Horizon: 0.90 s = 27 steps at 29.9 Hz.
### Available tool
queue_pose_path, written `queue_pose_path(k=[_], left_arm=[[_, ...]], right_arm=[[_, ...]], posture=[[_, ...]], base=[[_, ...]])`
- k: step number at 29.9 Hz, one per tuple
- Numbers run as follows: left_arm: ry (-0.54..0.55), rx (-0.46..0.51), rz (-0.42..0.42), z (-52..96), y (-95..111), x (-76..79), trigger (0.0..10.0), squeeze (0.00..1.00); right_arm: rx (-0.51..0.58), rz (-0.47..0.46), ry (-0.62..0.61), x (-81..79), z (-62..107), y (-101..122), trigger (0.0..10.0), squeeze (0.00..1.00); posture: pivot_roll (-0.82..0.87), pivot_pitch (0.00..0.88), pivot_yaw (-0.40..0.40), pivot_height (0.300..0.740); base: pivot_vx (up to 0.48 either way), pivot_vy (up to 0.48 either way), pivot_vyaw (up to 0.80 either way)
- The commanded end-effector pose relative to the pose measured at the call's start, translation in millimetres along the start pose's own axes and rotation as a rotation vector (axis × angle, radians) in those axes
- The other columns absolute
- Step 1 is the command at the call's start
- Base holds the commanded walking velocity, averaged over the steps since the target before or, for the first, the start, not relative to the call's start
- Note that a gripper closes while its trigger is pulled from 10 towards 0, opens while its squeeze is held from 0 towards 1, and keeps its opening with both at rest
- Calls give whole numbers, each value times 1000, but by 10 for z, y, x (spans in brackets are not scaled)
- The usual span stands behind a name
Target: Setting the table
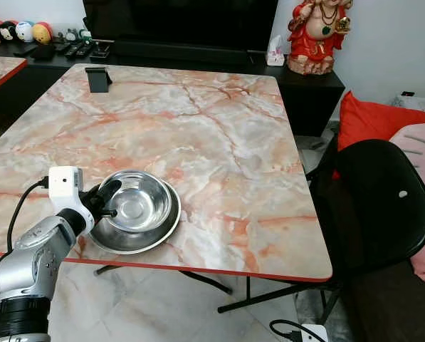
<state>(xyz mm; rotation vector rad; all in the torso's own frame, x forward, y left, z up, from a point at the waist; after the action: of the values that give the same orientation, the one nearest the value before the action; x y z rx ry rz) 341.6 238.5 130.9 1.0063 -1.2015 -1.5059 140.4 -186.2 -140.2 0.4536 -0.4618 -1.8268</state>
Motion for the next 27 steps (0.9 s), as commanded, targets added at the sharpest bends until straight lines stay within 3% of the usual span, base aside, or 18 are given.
queue_pose_path(k=[1,9,11,14,16,19,20,21,23,27], left_arm=[[8,-23,-13,0,-48,-28,10000,0],[6,-26,-14,0,-55,-31,10000,0],[5,-25,-14,-2,-52,-30,10000,133],[5,-25,-16,-2,-50,-32,10000,141],[4,-25,-19,0,-47,-37,10000,376],[9,-27,-25,3,-43,-59,10000,369],[15,-29,-30,6,-43,-75,10000,263],[15,-29,-30,6,-43,-75,10000,263],[18,-33,-44,10,-42,-89,10000,8],[18,-41,-50,13,-50,-97,10000,0]], right_arm=[[-3,9,-7,28,-5,19,10000,0],[-2,11,-7,27,-6,23,10000,0],[-2,10,-8,26,-6,24,10000,0],[-1,8,-9,26,-6,23,10000,0],[-1,10,-9,26,-6,23,10000,0],[-1,10,-9,26,-7,25,10000,0],[-1,11,-9,26,-7,26,10000,0],[-1,11,-9,26,-7,26,10000,0],[-1,12,-8,27,-8,28,10000,0],[-1,13,-8,27,-8,30,10000,0]], posture=[[14,0,-67,740],[14,0,-67,740],[13,0,-67,740],[14,0,-67,740],[14,0,-67,740],[16,0,-68,740],[16,0,-68,740],[16,0,-68,740],[19,0,-70,740],[21,0,-71,740]], base=[[0,0,0],[0,0,0],[0,0,0],[0,0,0],[0,0,0],[0,0,0],[0,0,0],[0,0,0],[0,0,0],[0,0,0]])
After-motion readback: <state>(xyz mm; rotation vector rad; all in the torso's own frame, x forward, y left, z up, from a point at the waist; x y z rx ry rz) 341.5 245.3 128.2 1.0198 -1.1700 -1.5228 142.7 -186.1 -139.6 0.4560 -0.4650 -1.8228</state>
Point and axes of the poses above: a point about 5 cm out from each wrist's last joint towards the gripper, its own z axis pointing back from the gripper into the wrist, its own y axis along the axis of the wrist's last joint, x = y × z, the point moved 4 cm from there along -z, pointing out of the wrist towards the gripper, and after that the axes turned 14 degrees about -z, right-handed, at the moved point
